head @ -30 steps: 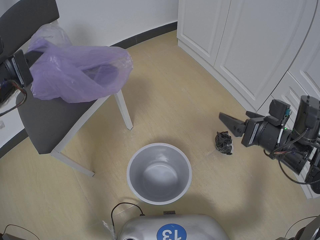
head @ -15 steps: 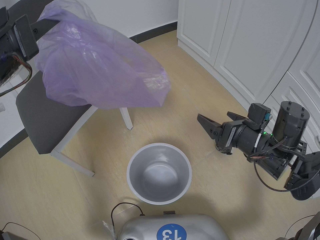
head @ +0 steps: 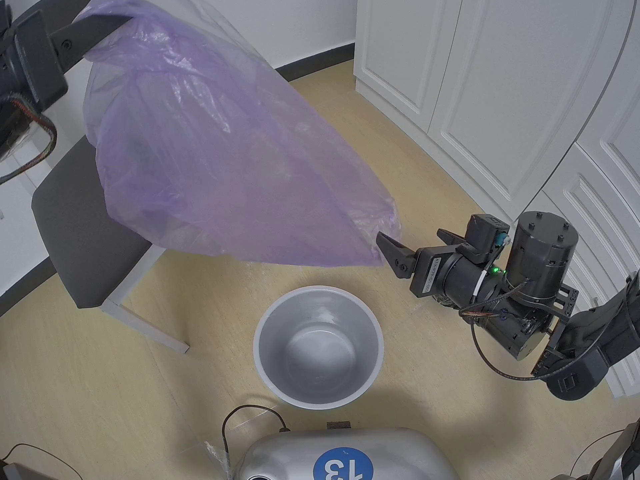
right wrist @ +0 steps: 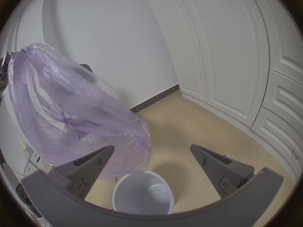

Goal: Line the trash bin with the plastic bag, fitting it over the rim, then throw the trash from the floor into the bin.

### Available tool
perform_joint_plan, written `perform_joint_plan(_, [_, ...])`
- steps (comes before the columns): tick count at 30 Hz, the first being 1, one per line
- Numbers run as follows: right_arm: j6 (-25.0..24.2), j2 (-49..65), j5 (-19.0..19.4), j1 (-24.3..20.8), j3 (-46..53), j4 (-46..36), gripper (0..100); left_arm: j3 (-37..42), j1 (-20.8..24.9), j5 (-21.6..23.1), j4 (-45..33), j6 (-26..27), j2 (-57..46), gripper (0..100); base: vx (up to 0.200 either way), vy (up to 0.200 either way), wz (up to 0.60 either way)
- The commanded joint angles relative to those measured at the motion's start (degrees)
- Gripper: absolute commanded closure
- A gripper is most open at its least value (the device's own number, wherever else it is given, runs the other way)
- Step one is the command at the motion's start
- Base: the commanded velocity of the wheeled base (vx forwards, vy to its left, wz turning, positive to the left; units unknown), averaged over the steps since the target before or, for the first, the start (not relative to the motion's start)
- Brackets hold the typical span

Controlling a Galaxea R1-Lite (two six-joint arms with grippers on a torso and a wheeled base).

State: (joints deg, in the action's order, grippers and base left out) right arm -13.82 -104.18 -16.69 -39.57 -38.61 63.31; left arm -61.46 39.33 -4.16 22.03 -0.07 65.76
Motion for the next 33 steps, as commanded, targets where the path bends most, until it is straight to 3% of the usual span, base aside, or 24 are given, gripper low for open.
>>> perform_joint_plan(1, [-0.2, -0.6, 0.0, 0.0, -0.1, 0.0, 0, -0.1, 0.1, 0.3, 0.0, 0.0, -0.7, 100, 0.000, 0.000, 0.00])
perform_joint_plan(21, [-6.8, -5.7, 0.7, -1.8, -2.1, 1.7, 0, -1.0, 0.2, 0.6, 0.1, -0.3, -0.9, 100, 0.000, 0.000, 0.00])
perform_joint_plan(22, [-7.3, -6.0, 0.7, -1.8, -2.3, 2.1, 100, -1.0, 0.2, 0.6, 0.1, -0.4, -0.9, 100, 0.000, 0.000, 0.00])
perform_joint_plan(33, [-8.9, -5.6, 2.4, -2.1, -1.1, 2.5, 100, 0.5, 0.6, 0.7, 0.1, -0.7, -2.2, 100, 0.000, 0.000, 0.00])
